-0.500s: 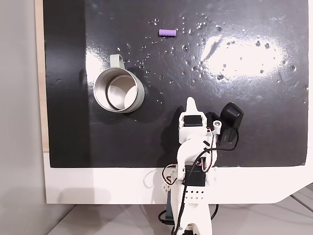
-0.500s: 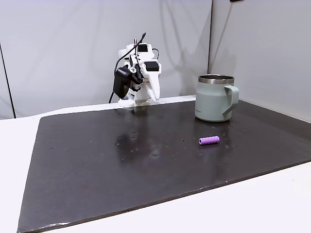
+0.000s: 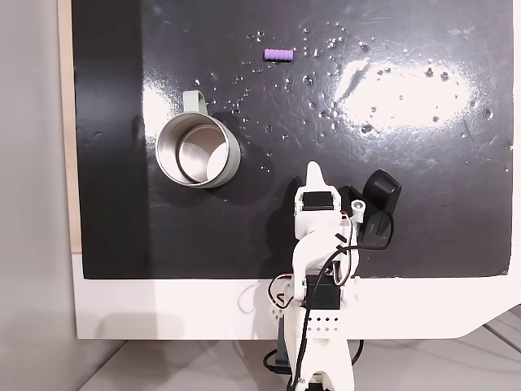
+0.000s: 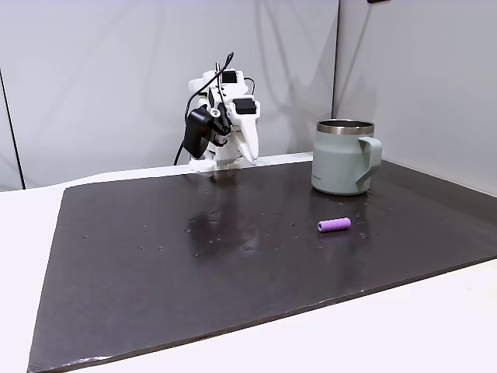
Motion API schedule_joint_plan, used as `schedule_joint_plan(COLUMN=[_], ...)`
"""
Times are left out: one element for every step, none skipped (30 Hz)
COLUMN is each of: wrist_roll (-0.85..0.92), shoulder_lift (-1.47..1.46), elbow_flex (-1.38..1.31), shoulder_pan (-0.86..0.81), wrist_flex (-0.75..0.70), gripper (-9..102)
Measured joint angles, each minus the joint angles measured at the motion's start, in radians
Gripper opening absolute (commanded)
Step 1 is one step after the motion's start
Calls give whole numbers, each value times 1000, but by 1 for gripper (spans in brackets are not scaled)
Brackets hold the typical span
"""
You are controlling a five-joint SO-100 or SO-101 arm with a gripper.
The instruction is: Grasp a pengrip and put it in the cup.
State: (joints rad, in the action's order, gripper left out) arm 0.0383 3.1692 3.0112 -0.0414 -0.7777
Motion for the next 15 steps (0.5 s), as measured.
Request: schedule_joint_plan(wrist_roll=[0,2,5,9,11,11,11,9,9,2,-8,-12,-17,-18,-21], shoulder_lift=[0,0,-6,-23,-55,-97,-149,-207,-270,-328,-391,-451,-508,-563,-607], elbow_flex=[-9,-20,-37,-58,-89,-129,-178,-235,-298,-362,-426,-494,-557,-618,-673], shoulder_pan=[0,-3,-5,-6,-6,-6,-3,-3,-2,2,11,23,35,49,61], wrist_flex=[-18,-32,-41,-44,-44,-48,-55,-67,-81,-95,-114,-135,-155,-178,-196], gripper=[0,0,0,0,1,1,2,4,7,10,13,17,22,24,26])
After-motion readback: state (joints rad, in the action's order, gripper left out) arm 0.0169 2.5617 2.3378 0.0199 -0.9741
